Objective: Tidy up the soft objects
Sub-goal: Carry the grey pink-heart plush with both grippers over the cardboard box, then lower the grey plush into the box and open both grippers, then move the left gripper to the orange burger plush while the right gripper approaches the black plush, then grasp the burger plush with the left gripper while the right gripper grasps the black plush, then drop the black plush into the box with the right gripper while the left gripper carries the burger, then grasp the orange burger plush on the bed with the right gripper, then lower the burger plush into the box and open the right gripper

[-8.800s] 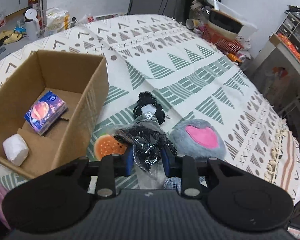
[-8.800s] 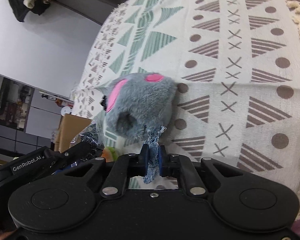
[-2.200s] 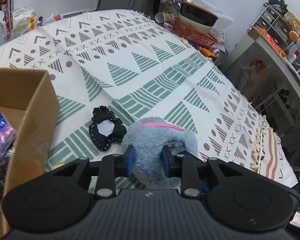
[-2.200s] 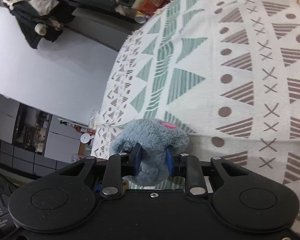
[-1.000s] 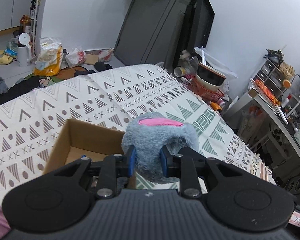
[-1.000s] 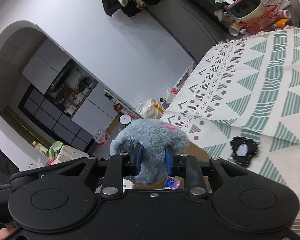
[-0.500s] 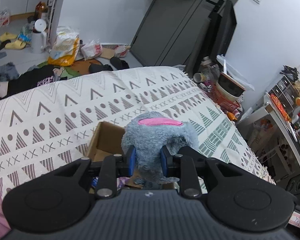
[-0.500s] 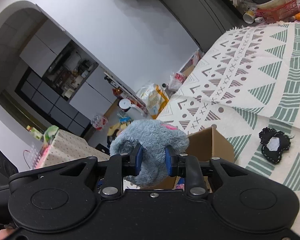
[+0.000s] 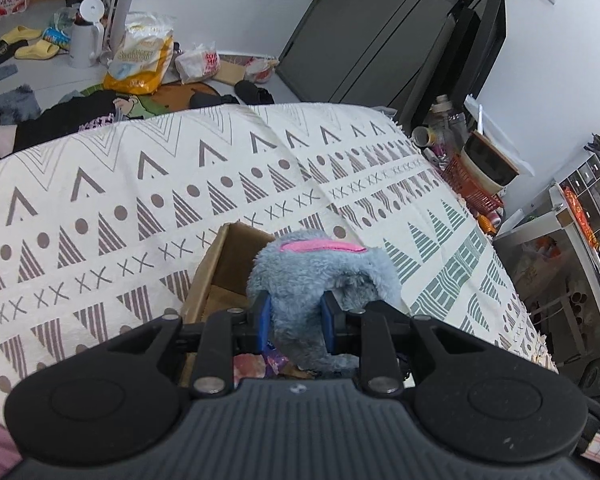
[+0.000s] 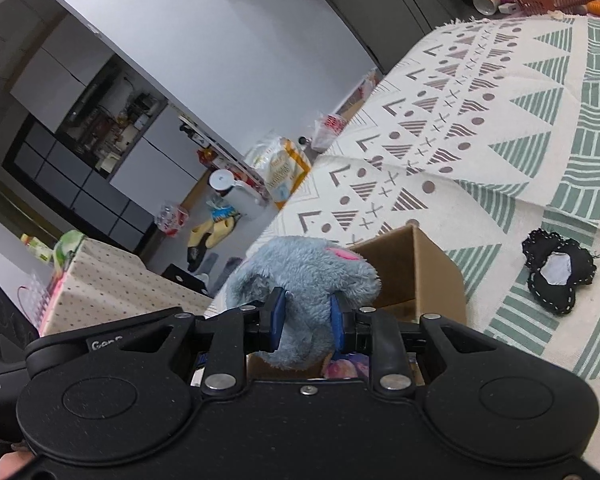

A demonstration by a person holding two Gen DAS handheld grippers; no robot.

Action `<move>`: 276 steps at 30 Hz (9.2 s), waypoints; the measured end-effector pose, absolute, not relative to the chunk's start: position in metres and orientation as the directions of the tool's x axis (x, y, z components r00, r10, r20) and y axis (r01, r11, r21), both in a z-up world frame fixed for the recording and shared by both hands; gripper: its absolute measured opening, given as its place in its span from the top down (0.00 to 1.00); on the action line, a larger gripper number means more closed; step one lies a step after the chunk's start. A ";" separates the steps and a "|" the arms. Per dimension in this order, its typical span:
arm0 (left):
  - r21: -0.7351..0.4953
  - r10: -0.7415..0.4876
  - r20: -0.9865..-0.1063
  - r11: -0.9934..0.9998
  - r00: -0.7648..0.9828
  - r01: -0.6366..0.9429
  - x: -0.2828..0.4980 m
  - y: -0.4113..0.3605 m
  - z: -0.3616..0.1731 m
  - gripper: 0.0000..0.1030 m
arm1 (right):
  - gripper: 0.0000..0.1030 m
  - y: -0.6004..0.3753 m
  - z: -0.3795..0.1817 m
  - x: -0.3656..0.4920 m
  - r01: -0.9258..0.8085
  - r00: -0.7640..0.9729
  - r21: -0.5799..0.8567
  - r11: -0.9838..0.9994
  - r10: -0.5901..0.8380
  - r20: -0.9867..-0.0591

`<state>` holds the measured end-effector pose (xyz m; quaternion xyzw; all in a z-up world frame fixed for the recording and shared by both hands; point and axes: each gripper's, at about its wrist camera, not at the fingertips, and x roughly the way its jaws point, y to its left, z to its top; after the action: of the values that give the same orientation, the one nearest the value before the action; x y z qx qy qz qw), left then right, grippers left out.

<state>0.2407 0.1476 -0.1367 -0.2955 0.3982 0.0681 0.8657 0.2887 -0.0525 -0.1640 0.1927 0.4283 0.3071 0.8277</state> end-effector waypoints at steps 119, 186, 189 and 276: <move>0.113 0.315 -0.858 0.886 0.406 -0.450 0.271 -0.100 -0.218 0.75 | 0.37 -0.287 -0.222 0.310 0.031 0.438 0.795 0.606 0.707 -0.555; -0.413 -0.069 -0.741 0.831 0.668 -0.372 0.230 0.078 -0.102 0.98 | 0.86 -0.157 -0.173 0.315 -0.234 0.490 0.644 0.729 0.660 -0.570; -0.402 -0.050 -0.751 0.825 0.659 -0.396 0.227 0.086 -0.102 0.95 | 0.86 -0.150 -0.163 0.309 -0.278 0.486 0.649 0.708 0.686 -0.541; -0.340 -0.081 -0.836 0.853 0.544 -0.396 0.185 0.124 -0.111 0.36 | 0.72 -0.092 -0.123 0.224 -0.285 0.484 0.431 0.856 0.517 -0.706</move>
<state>0.1851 0.1241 -0.1107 -0.2545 0.4684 0.0939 0.8408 0.2239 -0.0922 -0.1228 0.1287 0.4501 0.2355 0.8517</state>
